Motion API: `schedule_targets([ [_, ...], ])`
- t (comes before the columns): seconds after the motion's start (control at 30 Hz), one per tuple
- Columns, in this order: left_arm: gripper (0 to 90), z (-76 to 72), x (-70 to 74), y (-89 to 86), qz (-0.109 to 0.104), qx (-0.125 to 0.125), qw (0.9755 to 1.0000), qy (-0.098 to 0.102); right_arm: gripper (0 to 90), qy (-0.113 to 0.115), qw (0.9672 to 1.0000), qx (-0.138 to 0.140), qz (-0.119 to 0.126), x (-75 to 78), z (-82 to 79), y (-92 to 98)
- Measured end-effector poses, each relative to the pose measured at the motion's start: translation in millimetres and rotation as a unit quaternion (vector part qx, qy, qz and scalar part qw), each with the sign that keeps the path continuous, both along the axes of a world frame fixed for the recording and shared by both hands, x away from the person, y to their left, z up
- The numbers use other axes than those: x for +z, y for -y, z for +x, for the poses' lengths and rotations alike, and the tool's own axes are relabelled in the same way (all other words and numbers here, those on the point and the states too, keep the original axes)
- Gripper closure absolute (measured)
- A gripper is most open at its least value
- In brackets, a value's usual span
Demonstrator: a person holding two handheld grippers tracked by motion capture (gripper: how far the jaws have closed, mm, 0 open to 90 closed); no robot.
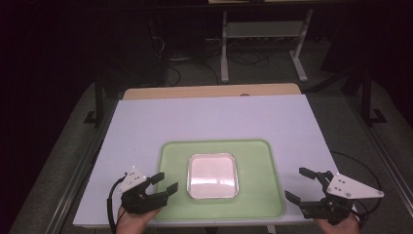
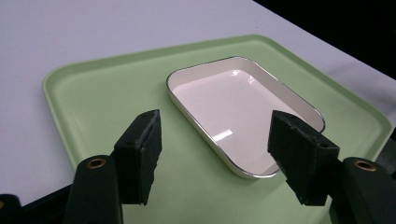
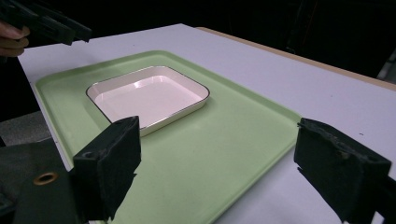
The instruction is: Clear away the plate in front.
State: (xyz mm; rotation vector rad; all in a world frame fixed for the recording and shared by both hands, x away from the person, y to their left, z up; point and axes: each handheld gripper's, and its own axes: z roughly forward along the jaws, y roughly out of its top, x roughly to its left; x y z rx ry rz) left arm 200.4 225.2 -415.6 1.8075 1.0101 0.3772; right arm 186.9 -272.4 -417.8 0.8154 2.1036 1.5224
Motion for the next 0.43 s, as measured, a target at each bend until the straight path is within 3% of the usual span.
schedule_targets([
  [0.17, 32.9, -9.5, 0.0, 0.6, 0.027, -0.009, 0.9994, 0.021, 13.8, -0.002, 1.0000, 0.001, -0.002, -0.4, 0.1, -1.2],
  [0.27, 32.6, -12.6, -0.2, 0.2, 0.026, -0.008, 0.9992, 0.029, 13.8, -0.001, 1.0000, 0.002, -0.002, -0.1, -0.3, -2.0],
  [0.3, 32.4, -14.5, -2.4, -1.7, 0.014, -0.008, 0.9994, 0.031, 13.8, -0.001, 1.0000, 0.004, -0.004, -0.2, -0.4, -2.4],
  [0.43, 31.1, -16.0, -5.2, -3.9, 0.016, -0.012, 0.9994, 0.028, 13.8, -0.002, 1.0000, 0.004, -0.003, -0.7, -0.2, -2.7],
])
